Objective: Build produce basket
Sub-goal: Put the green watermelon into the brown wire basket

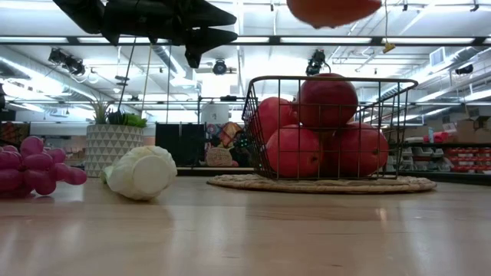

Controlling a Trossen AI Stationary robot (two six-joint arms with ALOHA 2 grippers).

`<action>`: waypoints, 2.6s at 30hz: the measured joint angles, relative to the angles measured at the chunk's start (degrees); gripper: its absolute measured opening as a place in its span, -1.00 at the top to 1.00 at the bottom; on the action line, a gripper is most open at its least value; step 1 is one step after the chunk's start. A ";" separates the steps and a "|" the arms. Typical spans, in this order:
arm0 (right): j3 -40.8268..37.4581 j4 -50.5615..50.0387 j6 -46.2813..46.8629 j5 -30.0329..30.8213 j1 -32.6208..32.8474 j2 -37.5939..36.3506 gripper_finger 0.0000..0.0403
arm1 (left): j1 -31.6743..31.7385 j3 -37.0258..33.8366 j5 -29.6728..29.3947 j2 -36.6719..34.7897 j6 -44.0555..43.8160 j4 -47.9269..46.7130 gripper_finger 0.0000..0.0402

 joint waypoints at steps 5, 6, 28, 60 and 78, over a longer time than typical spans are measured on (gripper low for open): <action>0.00 -4.20 -1.65 4.58 -0.19 -0.01 -0.66 | 0.00 0.00 -0.02 0.02 0.02 0.02 0.13; 0.00 -5.16 -2.15 4.25 -0.33 -0.03 -0.66 | 0.00 0.00 -0.01 0.02 0.02 0.01 0.14; 0.00 -18.50 -0.48 -2.27 -1.51 -0.28 -0.66 | 0.00 0.00 -0.02 0.02 2.32 0.02 0.13; -33.46 55.07 6.90 -11.02 1.23 -9.42 -0.66 | -0.05 0.02 0.00 0.00 6.40 -4.39 0.13; -73.10 110.81 13.83 12.30 2.92 -20.54 -0.66 | -0.05 0.02 0.00 0.02 6.14 -3.39 0.13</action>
